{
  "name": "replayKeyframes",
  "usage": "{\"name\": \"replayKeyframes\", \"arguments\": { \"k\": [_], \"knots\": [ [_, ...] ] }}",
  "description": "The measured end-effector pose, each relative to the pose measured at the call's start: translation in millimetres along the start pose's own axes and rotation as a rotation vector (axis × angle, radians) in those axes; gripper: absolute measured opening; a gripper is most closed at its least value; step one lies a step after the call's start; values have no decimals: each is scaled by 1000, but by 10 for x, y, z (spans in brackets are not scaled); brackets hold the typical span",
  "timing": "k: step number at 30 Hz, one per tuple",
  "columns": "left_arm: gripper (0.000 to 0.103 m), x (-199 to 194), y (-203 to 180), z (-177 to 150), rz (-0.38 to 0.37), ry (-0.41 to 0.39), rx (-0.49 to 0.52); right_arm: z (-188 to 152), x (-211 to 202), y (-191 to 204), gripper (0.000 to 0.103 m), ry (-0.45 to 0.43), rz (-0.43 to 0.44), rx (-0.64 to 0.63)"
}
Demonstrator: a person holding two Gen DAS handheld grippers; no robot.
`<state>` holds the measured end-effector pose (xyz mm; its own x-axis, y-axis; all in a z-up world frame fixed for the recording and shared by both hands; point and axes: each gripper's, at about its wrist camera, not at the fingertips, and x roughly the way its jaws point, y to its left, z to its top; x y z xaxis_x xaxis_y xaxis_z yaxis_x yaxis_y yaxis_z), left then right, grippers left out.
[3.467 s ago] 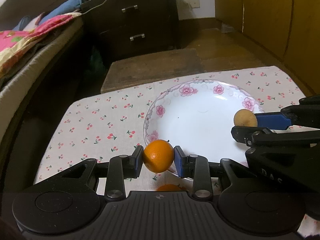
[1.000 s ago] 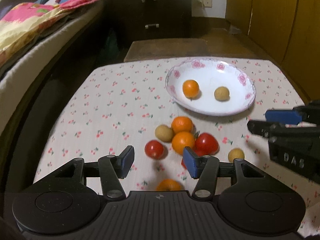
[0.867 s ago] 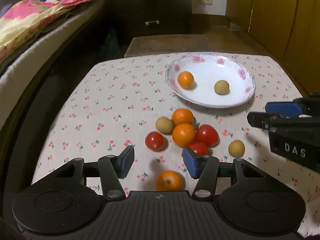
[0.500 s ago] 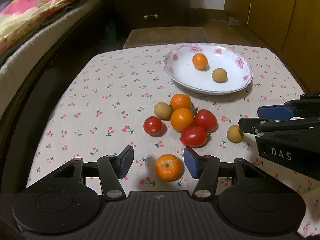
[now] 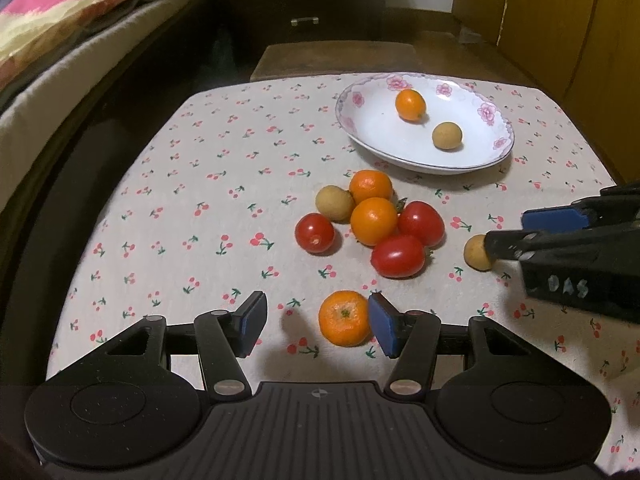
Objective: Organize fruits
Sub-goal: 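Close the left tool on the tangerine while the right tool closes on the small tan fruit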
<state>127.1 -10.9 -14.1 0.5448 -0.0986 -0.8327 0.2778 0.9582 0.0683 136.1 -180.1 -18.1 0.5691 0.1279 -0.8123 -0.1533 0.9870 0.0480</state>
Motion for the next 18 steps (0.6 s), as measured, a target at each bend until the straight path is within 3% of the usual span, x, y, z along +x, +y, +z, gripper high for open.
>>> {"name": "replayKeyframes", "arguments": {
  "k": [10, 18],
  "knots": [
    [64, -58, 63, -81, -54, 8, -6, 29, -40, -269, 36, -4, 43, 93],
    [65, -14, 77, -167, -71, 12, 2, -60, 27, -293, 38, 12, 87, 93]
  ]
}}
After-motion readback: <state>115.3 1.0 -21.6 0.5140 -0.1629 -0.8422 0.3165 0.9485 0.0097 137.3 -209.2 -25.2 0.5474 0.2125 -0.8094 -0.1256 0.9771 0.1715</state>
